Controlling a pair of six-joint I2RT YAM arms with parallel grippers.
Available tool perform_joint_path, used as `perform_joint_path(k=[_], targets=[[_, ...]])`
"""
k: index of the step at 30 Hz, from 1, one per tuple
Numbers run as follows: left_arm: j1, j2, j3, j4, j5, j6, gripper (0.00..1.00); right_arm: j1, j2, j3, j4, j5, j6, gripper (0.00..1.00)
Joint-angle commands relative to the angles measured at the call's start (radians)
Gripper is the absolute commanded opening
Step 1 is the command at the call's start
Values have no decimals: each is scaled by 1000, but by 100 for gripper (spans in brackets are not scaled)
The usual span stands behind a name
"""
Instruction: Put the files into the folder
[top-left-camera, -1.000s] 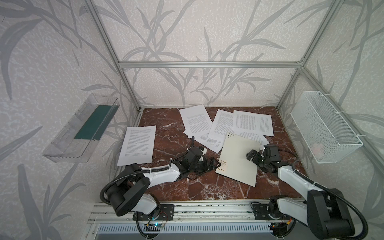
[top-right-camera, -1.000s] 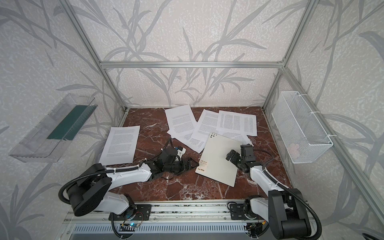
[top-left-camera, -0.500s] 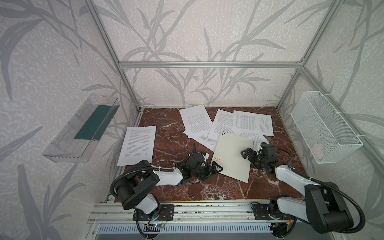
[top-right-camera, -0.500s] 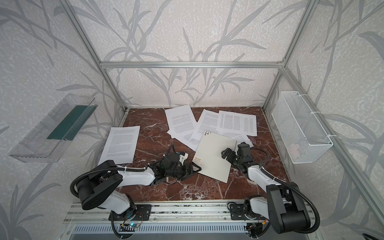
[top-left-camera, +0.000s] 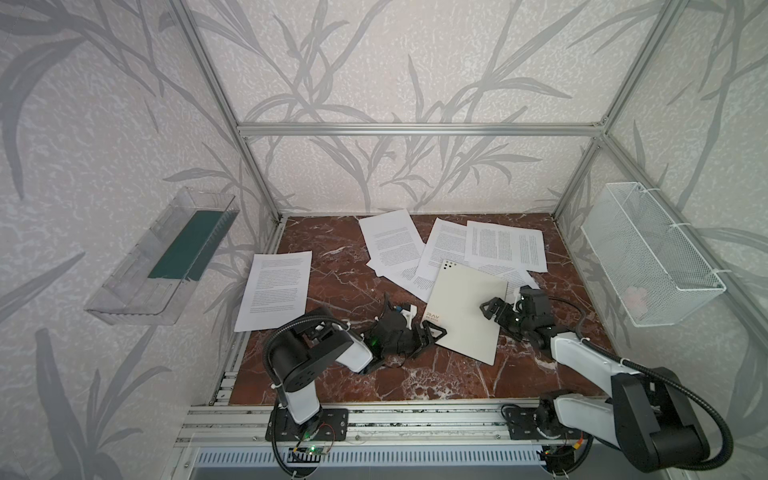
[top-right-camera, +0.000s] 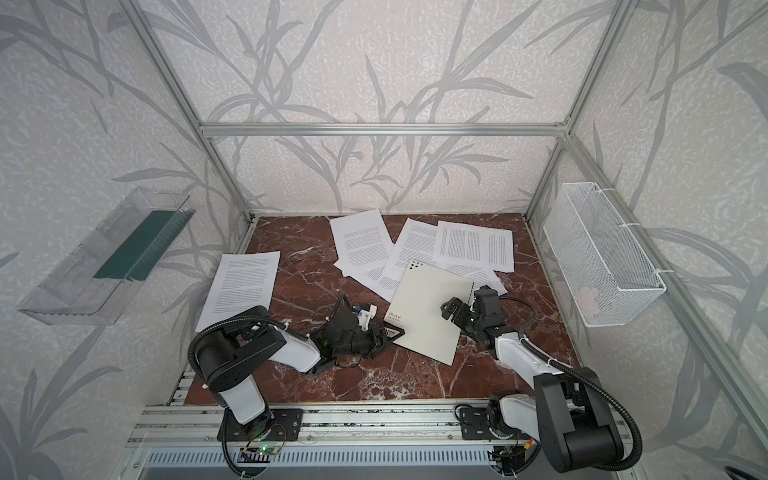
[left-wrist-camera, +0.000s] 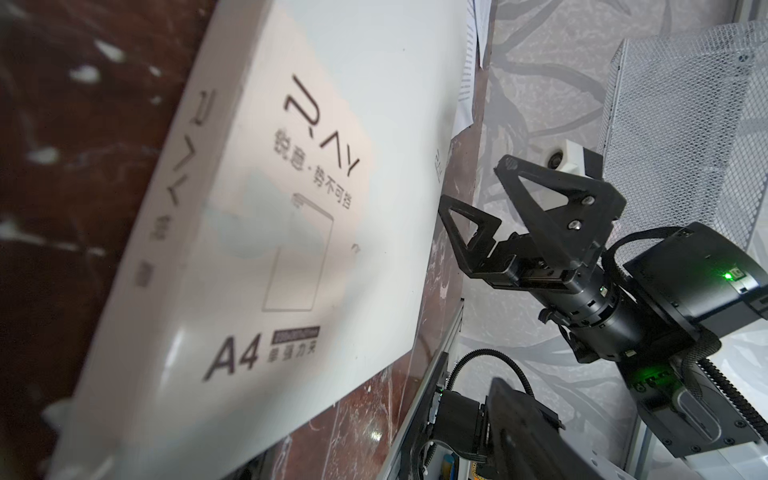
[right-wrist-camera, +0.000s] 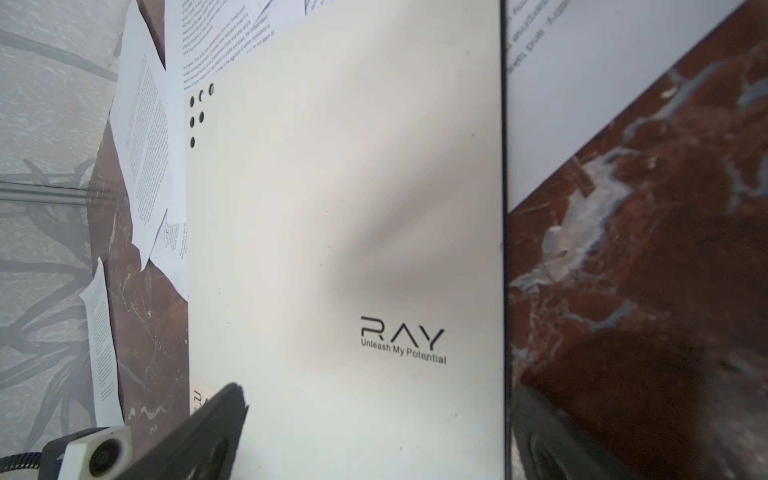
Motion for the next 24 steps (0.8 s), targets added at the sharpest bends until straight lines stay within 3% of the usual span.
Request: perform_joint_path(k=[1,5,16,22,24], targets=[[-5,31,-14,123,-24,-40,78,8,0,-12,-26,-20,8,99],[-3,66,-14,187,-45,-48,74,9,5,-12,-23,-21,4,99],[-3,156,-7,384,-85,-61,45,14,-12,-7,-34,-17,-12,99],[-4,130,12,371,-74,-44,14,17,-107,27,-134,25,-74,99],[-2,139,23,390,-64,-52,9,17,-159,55,-211,52,-121,99]])
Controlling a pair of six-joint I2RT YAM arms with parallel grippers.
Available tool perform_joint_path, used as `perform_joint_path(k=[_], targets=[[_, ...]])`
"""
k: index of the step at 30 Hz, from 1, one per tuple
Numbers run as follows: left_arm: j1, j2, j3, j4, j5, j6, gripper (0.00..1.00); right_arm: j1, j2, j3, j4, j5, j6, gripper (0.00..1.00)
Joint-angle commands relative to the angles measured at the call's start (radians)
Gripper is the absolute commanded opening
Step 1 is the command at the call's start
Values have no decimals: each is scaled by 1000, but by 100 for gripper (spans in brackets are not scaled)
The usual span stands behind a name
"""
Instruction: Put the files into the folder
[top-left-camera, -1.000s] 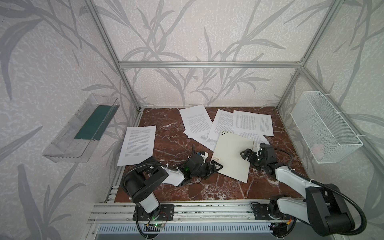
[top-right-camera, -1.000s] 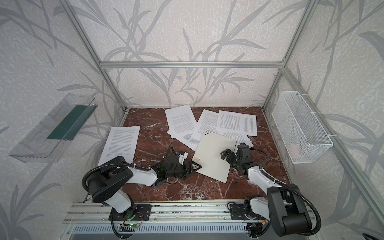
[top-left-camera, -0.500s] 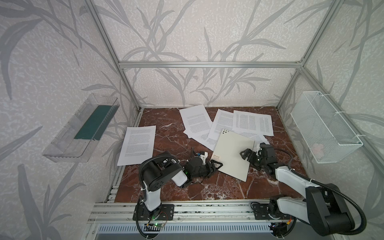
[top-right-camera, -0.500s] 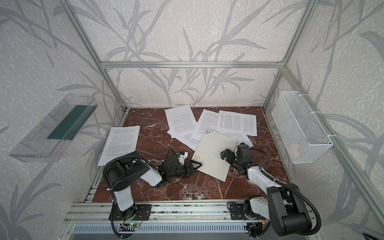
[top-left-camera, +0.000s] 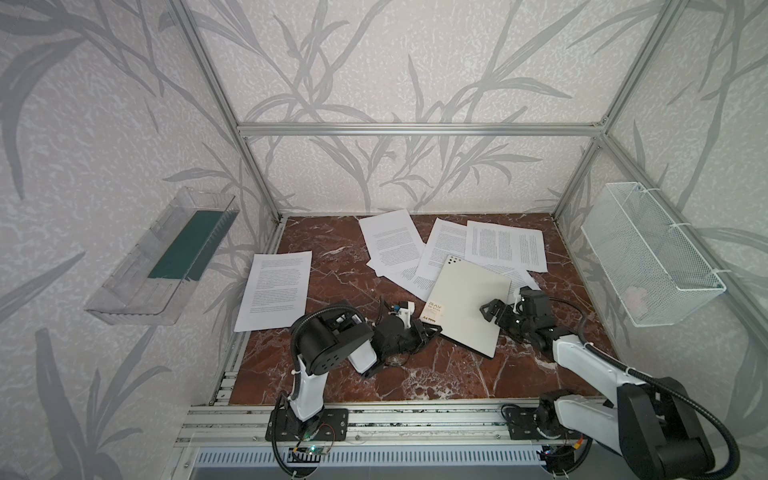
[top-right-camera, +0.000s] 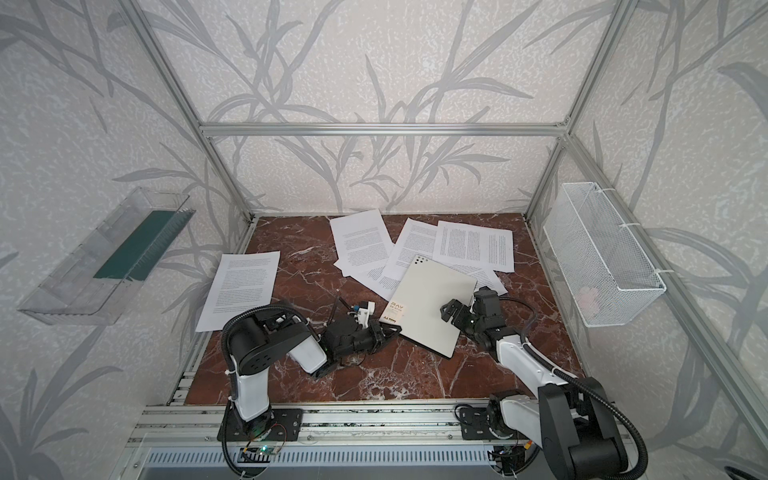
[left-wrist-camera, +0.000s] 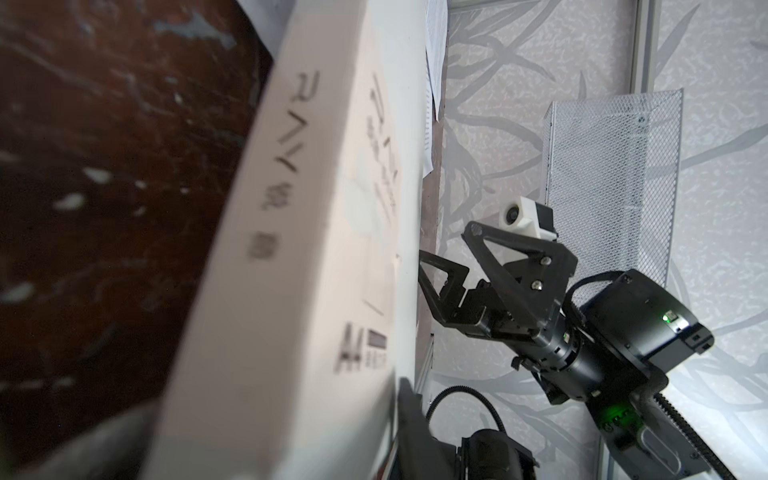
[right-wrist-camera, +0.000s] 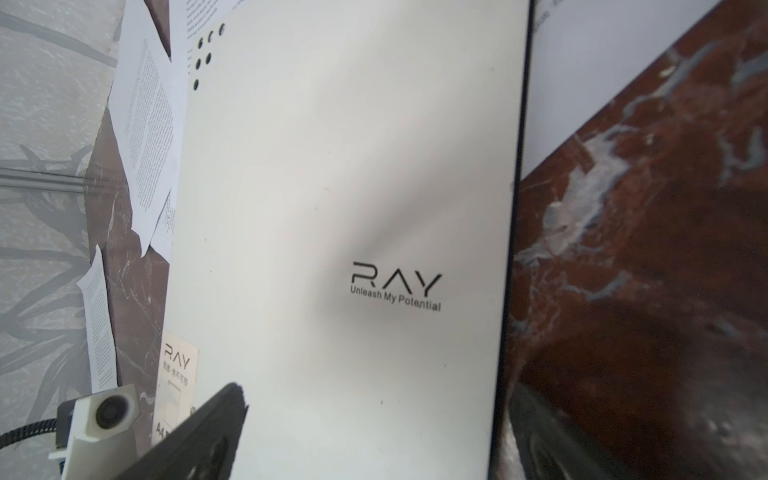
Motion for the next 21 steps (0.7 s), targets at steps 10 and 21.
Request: perform_joint_path(k=[10,21], targets=[[-2,-96,56,97,31,-10,0,3,-242,49,-237,111,-107,99],[-2,-129,59,98,42,-25,0,3,-203,17,-124,-35,-56,99]])
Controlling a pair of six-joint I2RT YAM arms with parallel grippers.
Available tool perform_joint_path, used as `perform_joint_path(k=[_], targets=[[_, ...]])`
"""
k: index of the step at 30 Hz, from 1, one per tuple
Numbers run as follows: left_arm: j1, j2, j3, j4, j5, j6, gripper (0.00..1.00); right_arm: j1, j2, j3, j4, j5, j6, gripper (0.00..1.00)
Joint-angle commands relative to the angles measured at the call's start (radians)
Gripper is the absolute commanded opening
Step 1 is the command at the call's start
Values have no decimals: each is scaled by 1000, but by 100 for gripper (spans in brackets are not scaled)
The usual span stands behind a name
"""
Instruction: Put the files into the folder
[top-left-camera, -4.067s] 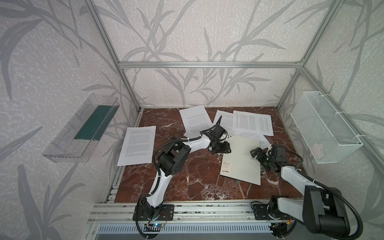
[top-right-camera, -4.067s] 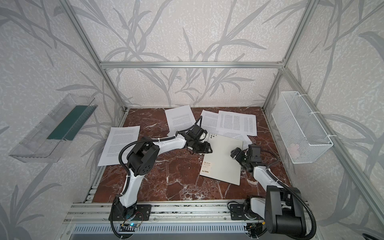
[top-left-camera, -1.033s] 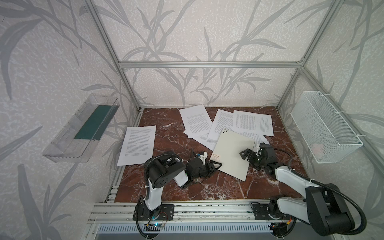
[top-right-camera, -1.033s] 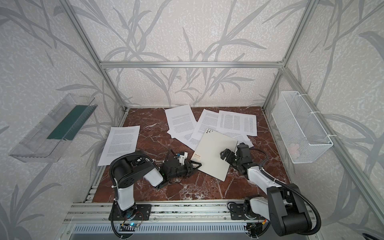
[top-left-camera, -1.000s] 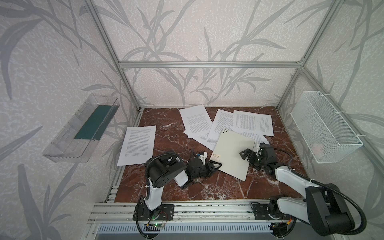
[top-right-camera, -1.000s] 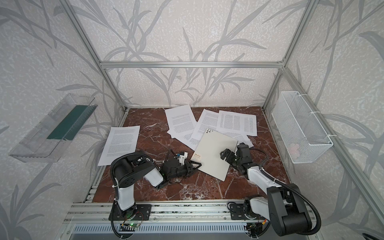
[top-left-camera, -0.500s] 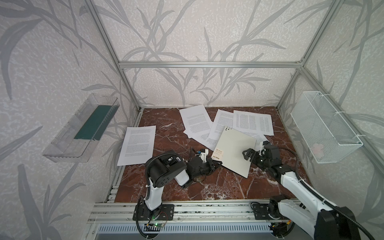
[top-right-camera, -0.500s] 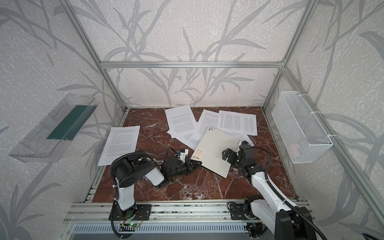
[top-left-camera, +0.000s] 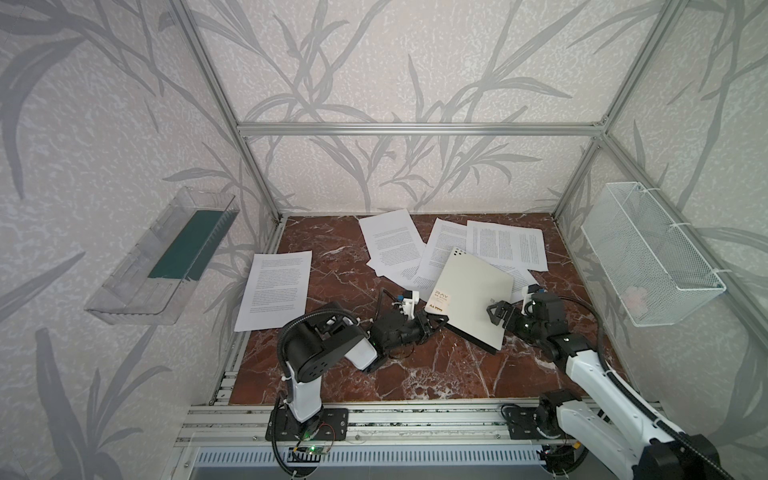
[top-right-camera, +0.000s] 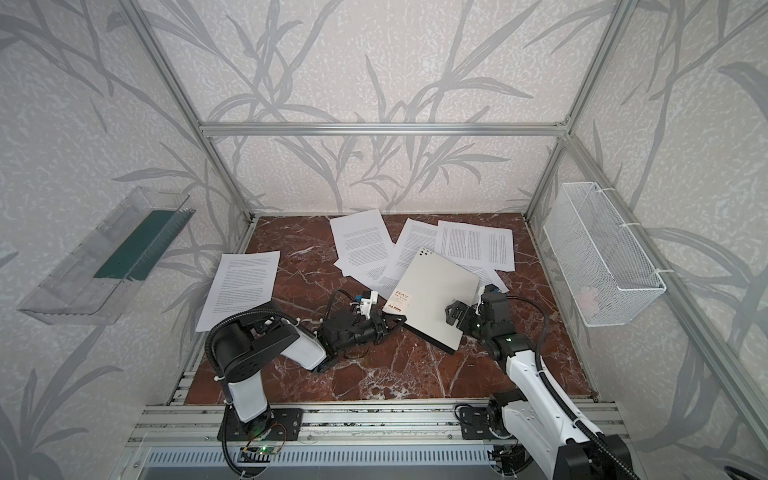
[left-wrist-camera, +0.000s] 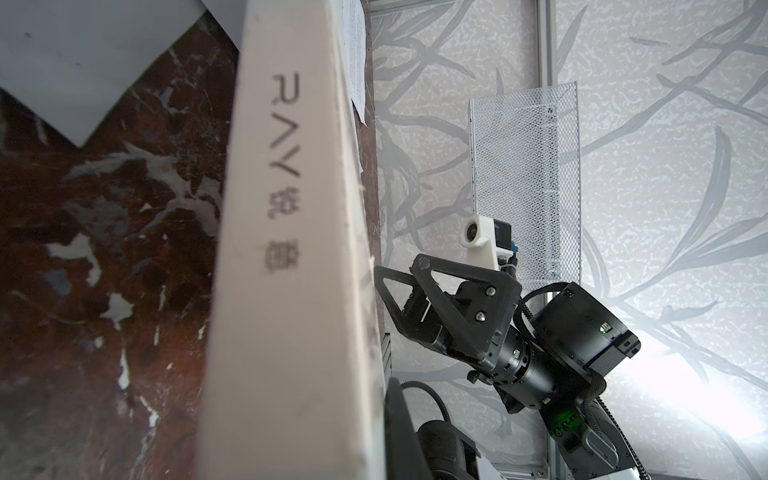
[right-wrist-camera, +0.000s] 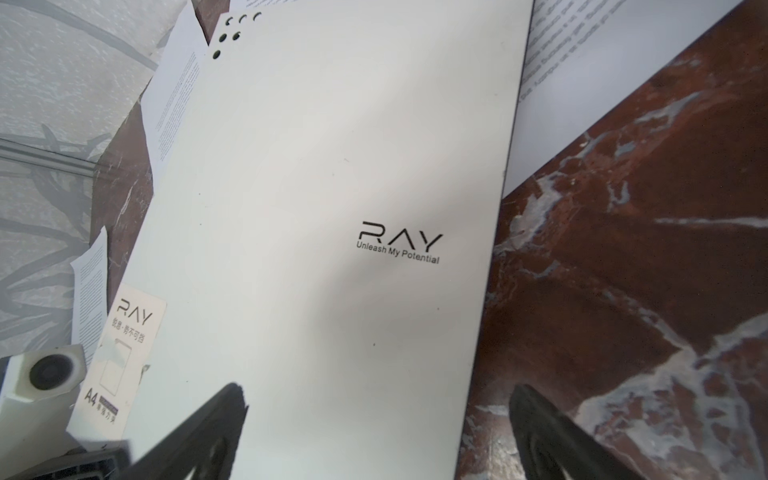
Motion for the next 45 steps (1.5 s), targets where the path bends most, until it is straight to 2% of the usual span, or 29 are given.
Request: perform_joint_path(k=[1,9,12,21,24,33,36,39,44,45], targets=[[-2,-43,23,74,19,-16,0,3,13,-9,68,-68,34,99],[-2,-53,23,72,20,-16,0,-4,69,-34,145,-84,107,99],[-2,-56,20,73,15,-12,0,-22,83,-29,123,-64,115,99],[-4,-37,26,72,21,-15,0,-32,69,-57,234,-127,144,100],[-3,-30,26,72,21,-16,0,-33,66,-72,280,-139,163,96],[-3,-26,27,73,16,-9,0,-41,38,-125,402,-136,208,75],[-3,-18,23,72,5,-6,0,-43,9,-138,416,-125,225,63],[-3,-2,28,72,2,-5,0,-43,-23,-150,427,-115,238,56],[-3,19,41,72,6,0,0,-43,-51,-157,438,-114,245,34],[-3,19,41,73,5,4,0,-43,-52,-160,444,-113,247,27]])
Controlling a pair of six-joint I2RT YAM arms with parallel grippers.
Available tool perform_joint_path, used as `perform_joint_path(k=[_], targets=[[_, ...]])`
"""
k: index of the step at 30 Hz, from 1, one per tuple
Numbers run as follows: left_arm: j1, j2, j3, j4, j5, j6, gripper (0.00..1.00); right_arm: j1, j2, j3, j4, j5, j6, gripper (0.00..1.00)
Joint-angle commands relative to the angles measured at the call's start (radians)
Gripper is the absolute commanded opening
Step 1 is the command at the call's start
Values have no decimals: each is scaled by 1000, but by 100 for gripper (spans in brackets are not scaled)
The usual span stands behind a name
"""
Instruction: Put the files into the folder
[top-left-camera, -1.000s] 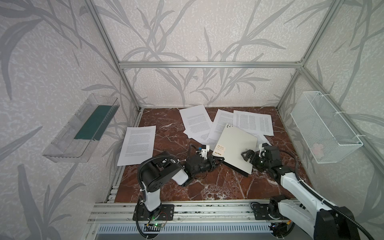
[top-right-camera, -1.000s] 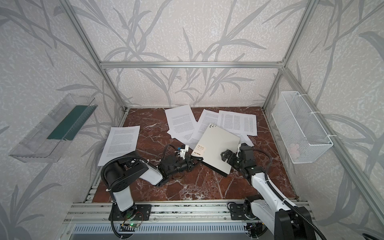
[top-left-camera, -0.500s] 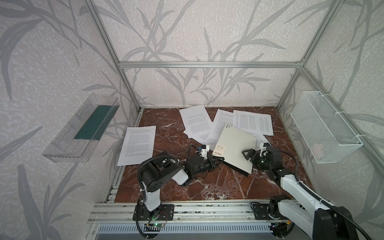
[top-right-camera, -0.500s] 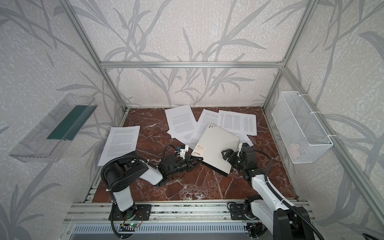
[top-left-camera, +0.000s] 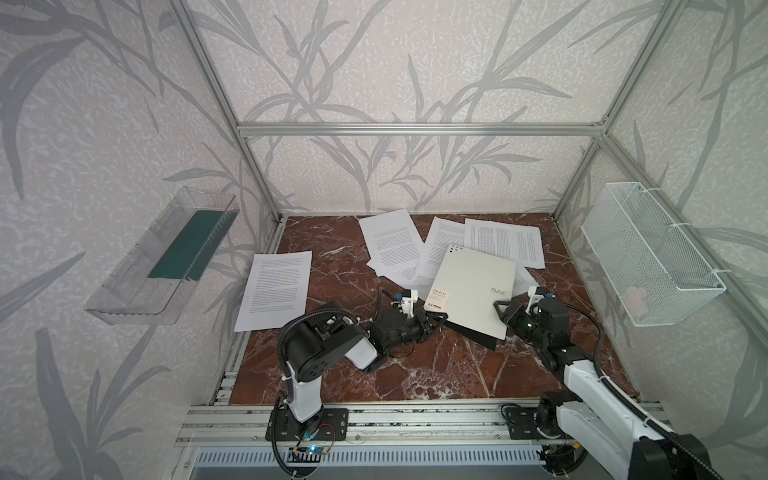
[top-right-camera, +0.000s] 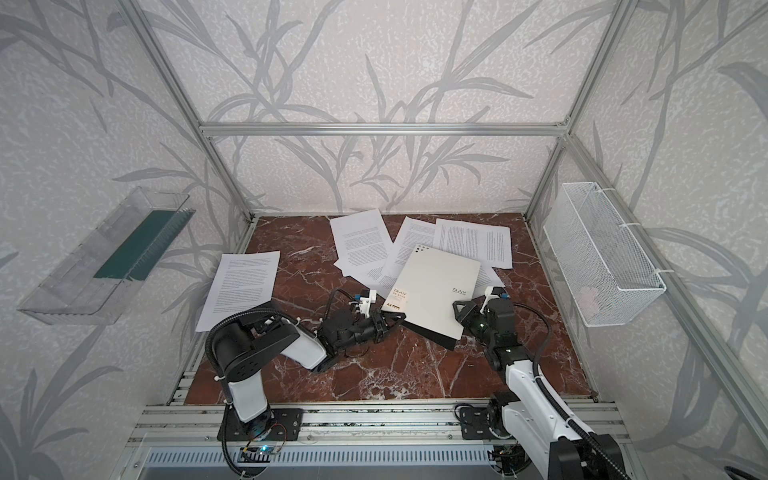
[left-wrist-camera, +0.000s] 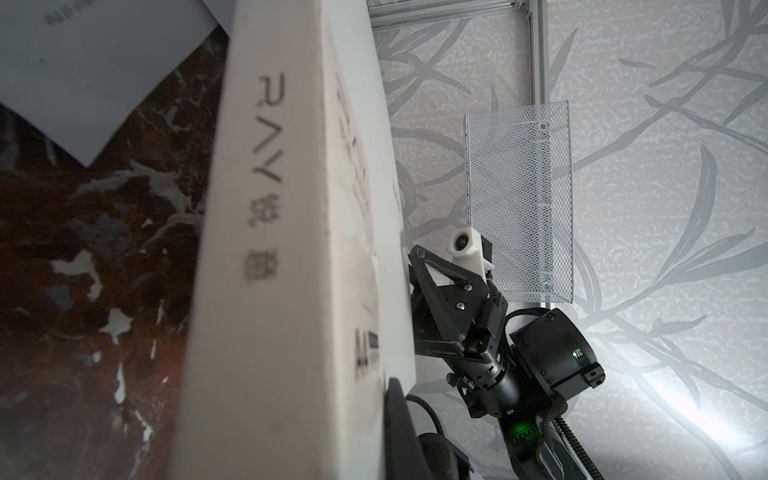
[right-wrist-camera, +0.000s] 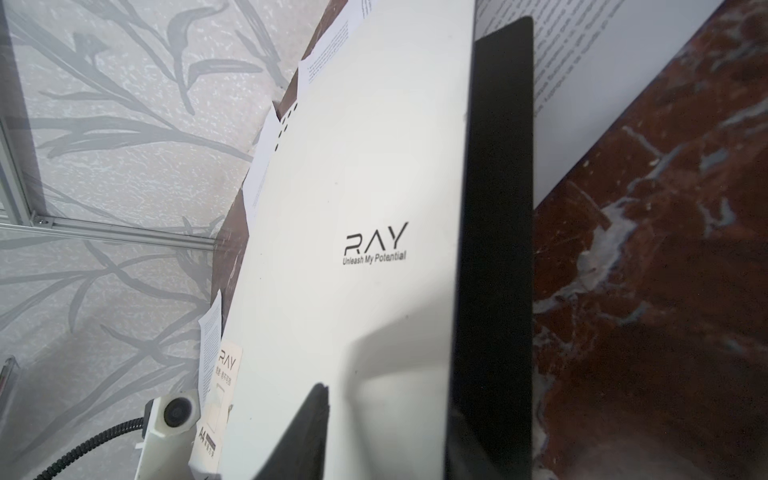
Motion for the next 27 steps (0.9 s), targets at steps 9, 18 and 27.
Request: perform_joint_path(k=[9,18,27], targets=[[-5,3,29,64,52,54,46,9,-72,18,29,-37,-2,0],[-7,-176,-20,-231,83,262,68,-4,-172,156,-175,-32,-66,0],[9,-602,21,-1028,-238,566,85,-8,-122,248,-260,-111,-130,0]])
